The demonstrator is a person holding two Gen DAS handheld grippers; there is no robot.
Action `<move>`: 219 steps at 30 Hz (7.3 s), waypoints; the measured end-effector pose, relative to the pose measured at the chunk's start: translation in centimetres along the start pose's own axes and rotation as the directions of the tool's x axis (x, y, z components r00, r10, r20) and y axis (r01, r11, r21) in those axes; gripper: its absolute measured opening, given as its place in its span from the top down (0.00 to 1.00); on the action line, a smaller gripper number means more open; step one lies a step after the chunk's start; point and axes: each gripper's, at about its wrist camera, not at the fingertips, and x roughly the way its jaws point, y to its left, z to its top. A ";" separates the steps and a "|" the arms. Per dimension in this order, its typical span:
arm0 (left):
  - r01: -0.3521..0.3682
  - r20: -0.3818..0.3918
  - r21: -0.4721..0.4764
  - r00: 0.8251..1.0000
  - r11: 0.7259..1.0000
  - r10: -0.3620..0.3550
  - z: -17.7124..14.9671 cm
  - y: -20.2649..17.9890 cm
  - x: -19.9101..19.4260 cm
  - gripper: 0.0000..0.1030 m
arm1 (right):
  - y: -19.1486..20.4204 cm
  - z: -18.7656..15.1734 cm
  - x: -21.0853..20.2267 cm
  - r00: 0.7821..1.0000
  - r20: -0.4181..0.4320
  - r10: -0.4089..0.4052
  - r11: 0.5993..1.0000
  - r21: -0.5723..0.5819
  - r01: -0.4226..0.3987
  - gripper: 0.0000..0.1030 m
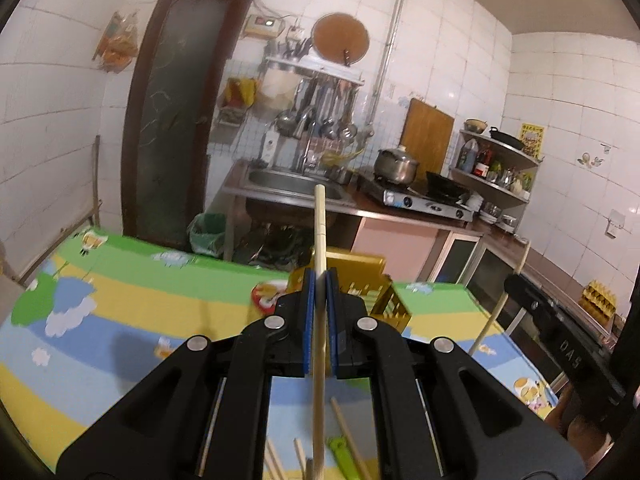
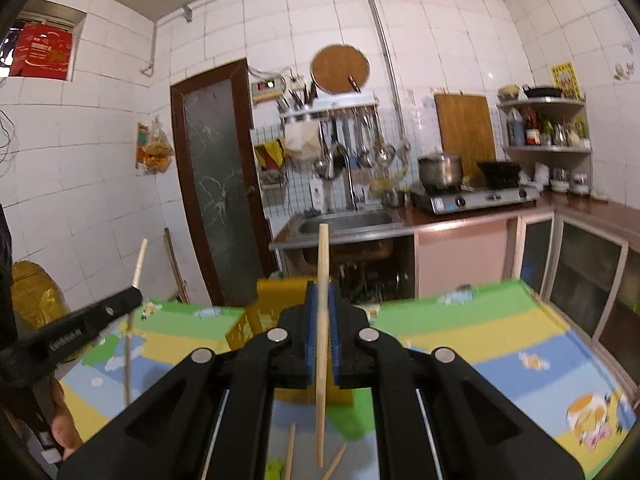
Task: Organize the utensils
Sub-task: 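Lift both held chopsticks and lower them into the yellow slotted caddy, then open both grippers to release the chopsticks inside the caddy, then move both open grippers back down to the remaining utensils, then grasp a wooden chopstick with the left gripper while the right gripper grasps the blue spoon, then carry the chopstick and blue spoon up and lower them into the caddy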
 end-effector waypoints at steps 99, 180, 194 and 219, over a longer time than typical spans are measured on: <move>-0.305 -0.491 0.116 0.809 0.945 0.322 -17.2 6.8 5.5 0.04 | -2.5 -18.2 4.5 0.776 -0.600 -0.196 0.980 -0.103 0.168 0.22; -0.214 -0.173 0.076 0.959 0.974 0.225 -10.0 2.2 -0.9 0.95 | -0.8 -11.0 -0.3 0.961 -0.264 -0.078 0.996 0.012 0.084 0.93; -0.168 -0.021 0.079 0.985 0.983 0.170 -8.6 1.7 -4.6 0.96 | -0.2 -9.7 -3.2 0.991 -0.117 -0.067 0.998 -0.014 0.066 0.93; -0.088 0.265 0.115 0.963 0.990 0.055 8.3 -3.7 9.0 0.96 | 1.7 7.0 10.6 0.989 0.145 -0.038 0.999 -0.032 0.043 0.93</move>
